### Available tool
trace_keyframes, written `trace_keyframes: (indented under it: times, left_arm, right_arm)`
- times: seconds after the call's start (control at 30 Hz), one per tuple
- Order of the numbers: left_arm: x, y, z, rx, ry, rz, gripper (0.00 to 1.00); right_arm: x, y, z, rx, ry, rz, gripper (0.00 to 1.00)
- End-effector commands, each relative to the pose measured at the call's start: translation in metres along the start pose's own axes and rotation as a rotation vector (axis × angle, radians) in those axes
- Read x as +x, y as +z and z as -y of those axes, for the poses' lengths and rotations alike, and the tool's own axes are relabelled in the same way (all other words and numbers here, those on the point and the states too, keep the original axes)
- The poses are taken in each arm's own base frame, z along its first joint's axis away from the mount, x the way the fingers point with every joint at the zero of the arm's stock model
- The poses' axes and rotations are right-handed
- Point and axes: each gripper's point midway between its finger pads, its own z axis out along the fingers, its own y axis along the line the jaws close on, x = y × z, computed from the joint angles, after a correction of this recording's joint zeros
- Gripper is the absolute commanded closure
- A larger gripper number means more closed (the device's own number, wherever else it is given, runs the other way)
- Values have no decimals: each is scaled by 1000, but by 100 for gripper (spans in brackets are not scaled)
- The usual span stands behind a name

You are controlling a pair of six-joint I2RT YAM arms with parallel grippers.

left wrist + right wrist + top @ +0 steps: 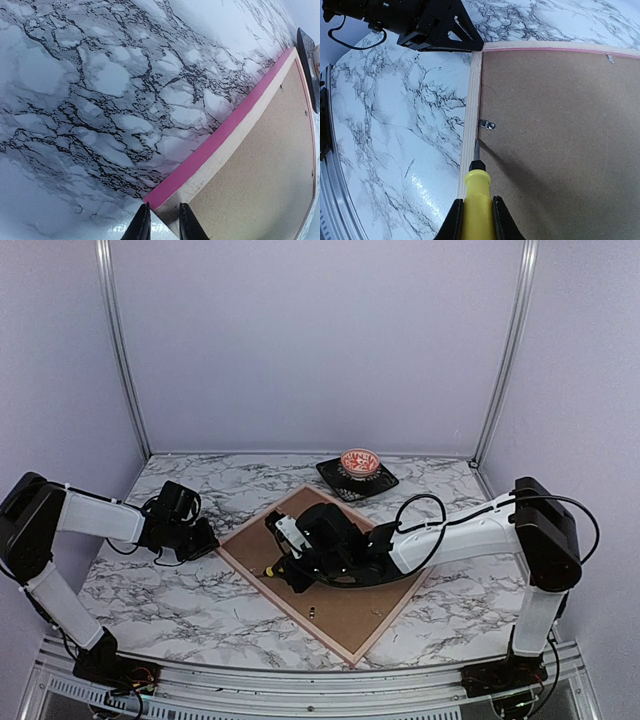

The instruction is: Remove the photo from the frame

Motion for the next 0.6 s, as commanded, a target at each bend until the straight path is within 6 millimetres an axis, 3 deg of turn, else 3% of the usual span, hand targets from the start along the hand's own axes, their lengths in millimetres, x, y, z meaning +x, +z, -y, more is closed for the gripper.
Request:
trace_keyframes:
  times: [0.0, 0.57]
  left_arm:
    - [49, 7, -39, -122, 0, -170, 79]
    - [50, 9, -40, -127, 0, -175, 79]
  right_arm:
    - [-18, -6, 12, 34, 27, 73, 100]
    - [-8, -26, 5, -46, 45, 72, 100]
